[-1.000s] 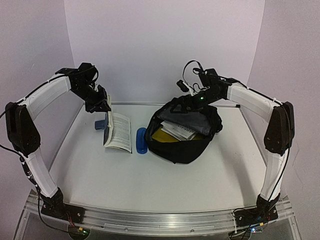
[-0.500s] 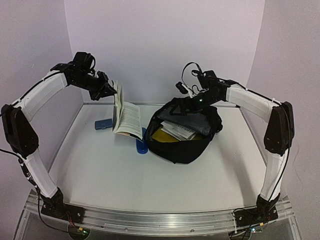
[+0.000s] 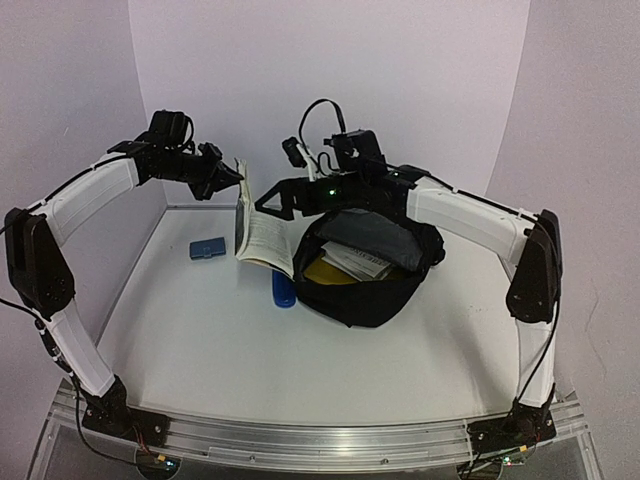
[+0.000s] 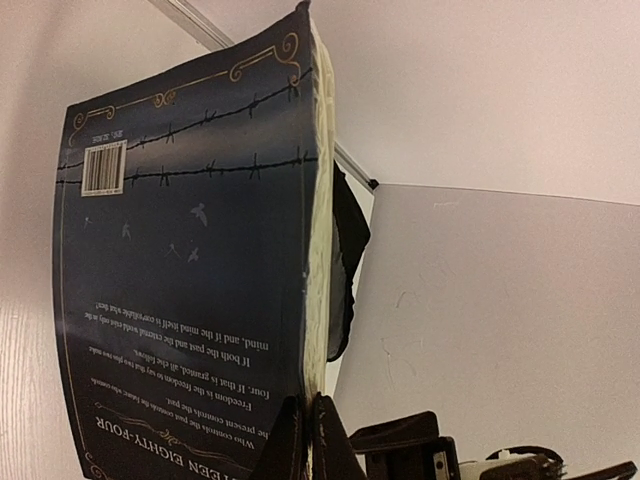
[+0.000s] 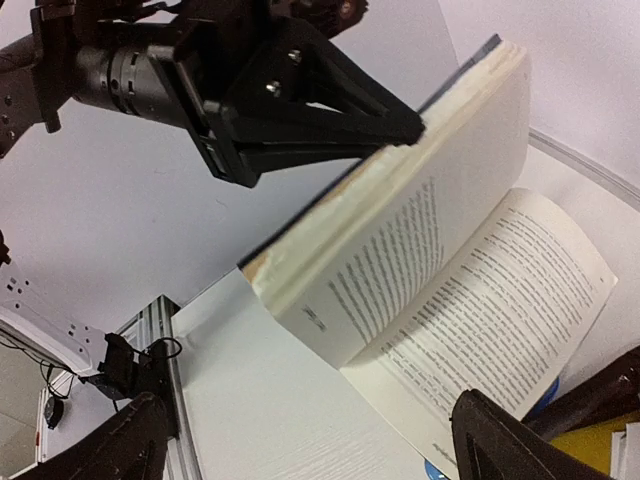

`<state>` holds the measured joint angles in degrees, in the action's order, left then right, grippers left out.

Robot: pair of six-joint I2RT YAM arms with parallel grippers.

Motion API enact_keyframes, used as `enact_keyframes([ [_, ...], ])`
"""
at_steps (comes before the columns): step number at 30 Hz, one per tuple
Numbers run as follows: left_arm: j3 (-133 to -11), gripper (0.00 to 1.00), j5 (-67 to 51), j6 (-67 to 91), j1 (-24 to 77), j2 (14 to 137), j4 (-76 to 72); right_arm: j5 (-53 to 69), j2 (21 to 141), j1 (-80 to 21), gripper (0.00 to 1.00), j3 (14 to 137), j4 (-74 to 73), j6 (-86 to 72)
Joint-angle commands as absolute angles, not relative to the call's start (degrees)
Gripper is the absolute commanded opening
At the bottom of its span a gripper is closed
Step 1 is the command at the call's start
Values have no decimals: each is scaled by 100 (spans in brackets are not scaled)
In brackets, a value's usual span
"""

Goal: Pack the student bag
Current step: Pick up the book from the center of the board.

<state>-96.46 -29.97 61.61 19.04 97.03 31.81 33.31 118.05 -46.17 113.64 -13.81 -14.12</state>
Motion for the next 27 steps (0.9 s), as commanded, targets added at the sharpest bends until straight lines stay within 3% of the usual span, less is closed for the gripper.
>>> enact_keyframes([
  [1, -9699, 0, -3160, 6344, 1940, 9429, 2181, 2793, 11959, -4868, 98, 11619, -1000, -1535],
  [9, -9639, 0, -3206, 6439, 2029, 9513, 1956, 1770, 12363, -5233, 98, 11762, -772, -1481],
  [12, -9649, 0, -3223, 6451, 2059, 9572, 1903, 1495, 12659, -5246, 89, 12087, -714, -1576],
  [16, -9692, 0, -3259, 6443, 2087, 9641, 1895, 1096, 12832, -5244, 53, 12257, -686, -1586],
  [19, -9660, 0, -3226, 6432, 2094, 9619, 1905, 971, 12738, -5213, 11, 12185, -677, -1713],
  [20, -9644, 0, -3221, 6419, 2094, 9612, 1923, 994, 12679, -5186, 3, 12155, -671, -1781],
  [22, -9622, 1, -3216, 6348, 2093, 9596, 1959, 1089, 12569, -5125, 0, 12132, -660, -1907],
  [23, -9637, 7, -3209, 6281, 2090, 9585, 2013, 1192, 12508, -5073, 0, 12125, -652, -1976],
  [27, -9838, 60, -3041, 5714, 2057, 9474, 2529, 1740, 12240, -4771, 0, 12095, -579, -2419],
])
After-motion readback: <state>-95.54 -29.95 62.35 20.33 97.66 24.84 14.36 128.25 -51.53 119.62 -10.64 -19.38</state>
